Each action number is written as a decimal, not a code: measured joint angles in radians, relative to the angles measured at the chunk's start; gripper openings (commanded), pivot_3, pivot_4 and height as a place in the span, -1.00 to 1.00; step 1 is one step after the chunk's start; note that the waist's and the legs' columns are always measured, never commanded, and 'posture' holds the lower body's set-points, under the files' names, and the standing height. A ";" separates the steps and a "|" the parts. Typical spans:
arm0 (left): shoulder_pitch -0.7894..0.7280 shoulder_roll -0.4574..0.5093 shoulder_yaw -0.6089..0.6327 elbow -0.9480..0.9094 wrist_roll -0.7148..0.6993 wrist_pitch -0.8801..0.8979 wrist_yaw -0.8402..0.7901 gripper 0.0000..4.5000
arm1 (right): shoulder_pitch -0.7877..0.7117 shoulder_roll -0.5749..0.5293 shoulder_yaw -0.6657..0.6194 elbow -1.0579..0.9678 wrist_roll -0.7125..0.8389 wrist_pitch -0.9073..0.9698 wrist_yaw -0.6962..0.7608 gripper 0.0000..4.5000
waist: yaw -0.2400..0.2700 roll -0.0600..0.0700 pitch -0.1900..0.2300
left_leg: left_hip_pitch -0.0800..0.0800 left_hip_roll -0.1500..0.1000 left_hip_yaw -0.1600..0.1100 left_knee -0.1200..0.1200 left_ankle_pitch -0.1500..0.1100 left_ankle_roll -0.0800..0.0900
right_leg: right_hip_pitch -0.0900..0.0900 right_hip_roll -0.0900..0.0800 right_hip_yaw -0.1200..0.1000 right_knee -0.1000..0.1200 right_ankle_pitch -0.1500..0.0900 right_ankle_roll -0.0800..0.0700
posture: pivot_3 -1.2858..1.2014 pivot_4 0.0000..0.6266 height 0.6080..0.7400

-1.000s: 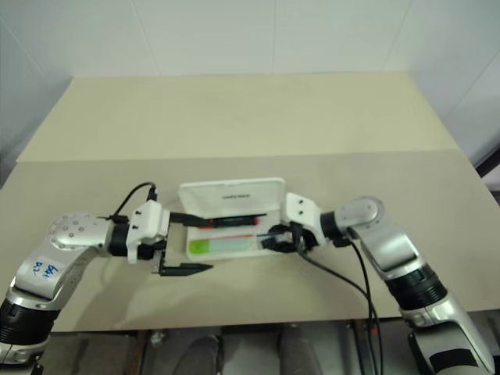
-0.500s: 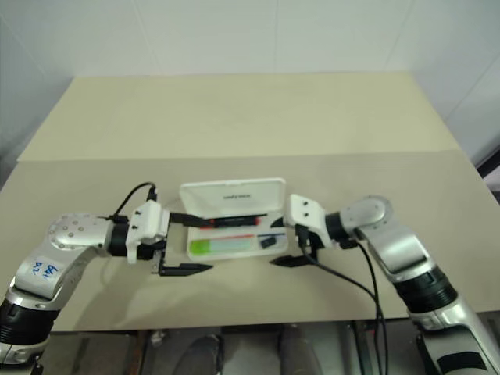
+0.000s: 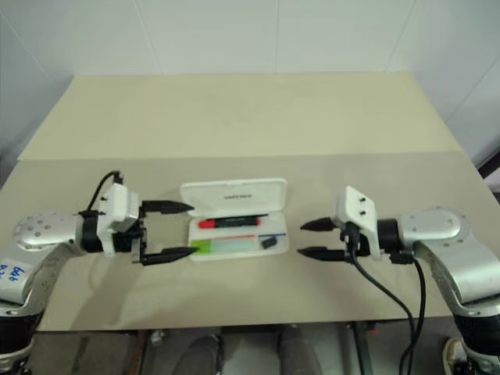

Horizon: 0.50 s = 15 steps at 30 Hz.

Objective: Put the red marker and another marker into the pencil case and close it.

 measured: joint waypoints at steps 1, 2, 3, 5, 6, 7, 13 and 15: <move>0.004 0.002 0.004 -0.002 -0.005 0.007 0.003 1.00 | 0.000 0.001 -0.010 -0.006 0.016 0.014 -0.015 0.25 | 0.001 0.000 0.000 | 0.000 0.000 0.000 0.000 0.000 0.000 | 0.000 0.000 0.000 0.000 0.000 0.000 | 0.03 -0.52 1.00; 0.012 0.002 0.015 -0.008 -0.012 0.016 0.008 1.00 | 0.000 0.004 -0.023 -0.009 0.041 0.033 -0.030 0.36 | 0.002 0.000 0.000 | 0.000 0.000 0.000 0.000 0.000 0.000 | 0.000 0.000 0.000 0.000 0.000 0.000 | 0.03 -0.52 1.00; 0.021 0.005 0.029 -0.014 -0.019 0.024 0.012 1.00 | 0.002 0.005 -0.031 -0.012 0.063 0.050 -0.034 0.49 | 0.002 -0.001 0.000 | 0.000 0.000 0.000 0.000 0.000 0.000 | 0.000 0.000 0.000 0.000 0.000 0.000 | 0.03 -0.52 1.00; 0.037 0.017 0.059 -0.028 -0.040 0.041 0.017 1.00 | 0.010 0.005 -0.036 -0.026 0.092 0.065 -0.043 0.79 | 0.002 -0.002 0.001 | 0.000 0.000 0.000 -0.001 0.000 0.000 | 0.000 0.000 0.000 -0.001 0.000 0.000 | 0.03 -0.52 1.00; 0.041 0.024 0.075 -0.029 -0.049 0.049 0.018 1.00 | 0.013 0.005 -0.038 -0.032 0.095 0.065 -0.053 0.98 | 0.003 -0.002 0.001 | 0.000 0.000 0.000 -0.001 0.000 0.000 | 0.000 0.000 0.000 -0.001 0.000 0.000 | 0.03 -0.52 1.00; 0.045 0.031 0.086 -0.029 -0.053 0.053 0.018 1.00 | 0.014 0.005 -0.038 -0.033 0.096 0.064 -0.057 0.99 | 0.004 -0.002 0.001 | 0.000 0.000 0.000 -0.001 0.000 0.000 | 0.000 0.000 0.000 -0.001 0.000 0.000 | 0.03 -0.52 1.00; 0.109 0.098 0.193 0.019 -0.066 0.042 -0.018 0.81 | 0.018 -0.001 -0.061 -0.032 0.105 0.021 -0.060 1.00 | 0.006 -0.003 0.002 | 0.000 0.000 0.000 -0.003 0.000 0.000 | 0.000 0.000 0.000 -0.002 0.000 -0.001 | 0.03 -0.52 1.00; 0.111 0.091 0.237 0.059 -0.073 0.040 -0.007 0.59 | 0.025 -0.001 -0.060 -0.032 0.098 0.000 -0.060 1.00 | 0.008 -0.003 0.002 | 0.000 0.000 0.000 -0.004 0.000 0.000 | 0.000 0.000 0.000 -0.002 0.000 -0.001 | 0.03 -0.52 1.00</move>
